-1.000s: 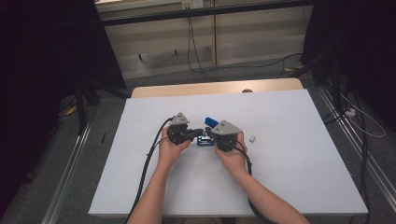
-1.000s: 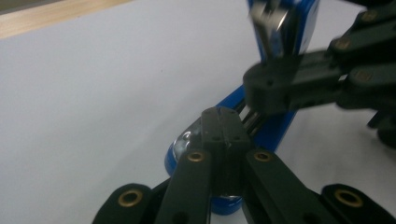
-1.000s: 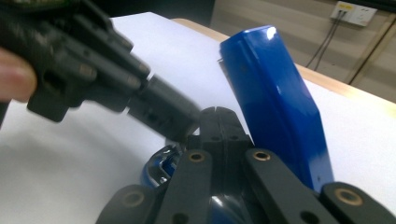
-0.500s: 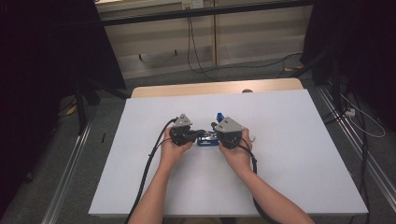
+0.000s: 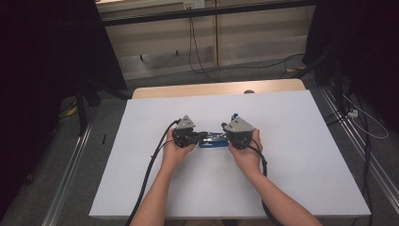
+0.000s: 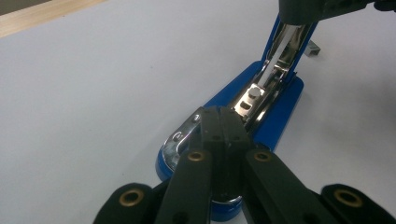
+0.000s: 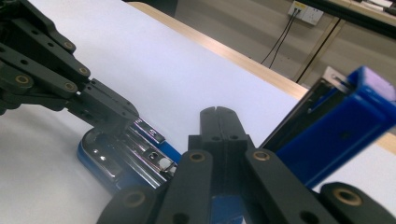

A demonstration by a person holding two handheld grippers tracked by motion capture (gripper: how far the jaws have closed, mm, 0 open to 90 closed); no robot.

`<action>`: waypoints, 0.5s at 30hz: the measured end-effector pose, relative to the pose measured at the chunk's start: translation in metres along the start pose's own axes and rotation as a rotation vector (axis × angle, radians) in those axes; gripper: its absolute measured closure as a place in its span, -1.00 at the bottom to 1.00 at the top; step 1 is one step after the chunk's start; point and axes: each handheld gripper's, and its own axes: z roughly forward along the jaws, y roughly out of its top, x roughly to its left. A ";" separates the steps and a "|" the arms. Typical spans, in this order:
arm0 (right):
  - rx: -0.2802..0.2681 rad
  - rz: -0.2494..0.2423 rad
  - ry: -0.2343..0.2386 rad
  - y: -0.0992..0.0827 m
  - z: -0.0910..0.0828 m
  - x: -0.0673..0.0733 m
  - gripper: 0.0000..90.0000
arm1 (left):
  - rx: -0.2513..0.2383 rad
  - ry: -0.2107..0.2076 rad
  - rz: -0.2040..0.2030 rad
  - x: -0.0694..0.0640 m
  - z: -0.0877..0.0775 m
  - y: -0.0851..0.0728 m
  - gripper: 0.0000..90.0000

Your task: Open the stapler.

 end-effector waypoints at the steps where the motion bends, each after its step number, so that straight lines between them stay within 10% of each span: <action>1: -0.001 0.014 0.009 -0.002 -0.001 -0.003 1.00 | -0.001 -0.001 -0.005 0.000 0.000 0.000 1.00; 15: 0.021 0.061 -0.010 -0.021 -0.011 -0.025 1.00 | -0.004 -0.008 -0.017 0.002 0.000 -0.001 1.00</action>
